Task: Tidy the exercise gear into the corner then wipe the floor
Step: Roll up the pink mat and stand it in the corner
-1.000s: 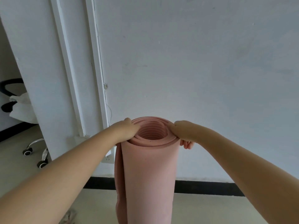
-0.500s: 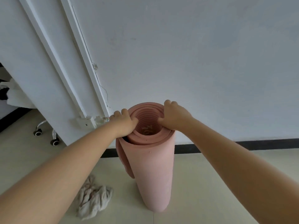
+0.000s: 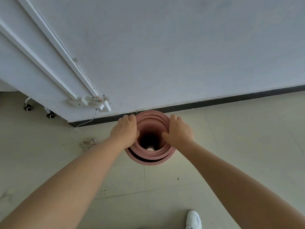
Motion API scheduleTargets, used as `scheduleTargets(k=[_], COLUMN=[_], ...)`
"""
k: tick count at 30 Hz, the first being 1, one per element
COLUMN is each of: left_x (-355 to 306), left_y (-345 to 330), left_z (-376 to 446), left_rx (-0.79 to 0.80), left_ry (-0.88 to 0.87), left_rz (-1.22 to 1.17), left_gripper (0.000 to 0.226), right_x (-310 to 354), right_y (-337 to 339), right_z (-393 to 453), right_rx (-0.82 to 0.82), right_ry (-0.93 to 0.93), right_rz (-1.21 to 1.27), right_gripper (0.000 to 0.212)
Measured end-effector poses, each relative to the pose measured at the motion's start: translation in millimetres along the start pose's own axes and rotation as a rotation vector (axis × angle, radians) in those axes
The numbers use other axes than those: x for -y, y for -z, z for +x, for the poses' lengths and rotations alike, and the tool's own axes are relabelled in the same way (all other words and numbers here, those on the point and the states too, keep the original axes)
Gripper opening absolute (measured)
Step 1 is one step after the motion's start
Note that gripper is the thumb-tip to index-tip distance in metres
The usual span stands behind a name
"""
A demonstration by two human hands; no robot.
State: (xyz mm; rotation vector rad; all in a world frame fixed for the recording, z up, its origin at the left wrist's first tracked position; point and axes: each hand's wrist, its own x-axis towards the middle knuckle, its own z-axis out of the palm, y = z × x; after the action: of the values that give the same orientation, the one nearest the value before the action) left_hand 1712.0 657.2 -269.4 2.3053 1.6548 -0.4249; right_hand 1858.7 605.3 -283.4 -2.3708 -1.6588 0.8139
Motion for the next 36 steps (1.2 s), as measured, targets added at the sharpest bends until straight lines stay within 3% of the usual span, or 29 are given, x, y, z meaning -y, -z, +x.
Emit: scheduleTargets(k=[10, 17, 22, 26, 36], left_x=[-177, -371, -512, -639, -904], left_y=[156, 214, 224, 221, 208], left_z=[-84, -153, -185, -199, -200], left_rx=[0.087, -0.010, -0.163, -0.212, -0.148], left_ry=[-0.433, -0.811, -1.033, -1.127, -1.156], left_rz=[0.134, 0.306, 0.329, 0.311, 0.243], left_gripper=[0.036, 0.034, 0.030, 0.029, 0.035], right_x=[-86, -204, -312, -415, -625], right_y=[200, 308, 365, 407, 528], right_z=[-145, -265, -327, -359, -379], right_rx=[-0.139, -0.398, -0.608, -0.732, -0.804], right_ry=[-0.311, -0.607, -0.735, -0.781, -0.876], right_rz=[0.083, 0.201, 0.268, 0.237, 0.129], right_gripper=[0.026, 0.038, 0.025, 0.025, 0.037])
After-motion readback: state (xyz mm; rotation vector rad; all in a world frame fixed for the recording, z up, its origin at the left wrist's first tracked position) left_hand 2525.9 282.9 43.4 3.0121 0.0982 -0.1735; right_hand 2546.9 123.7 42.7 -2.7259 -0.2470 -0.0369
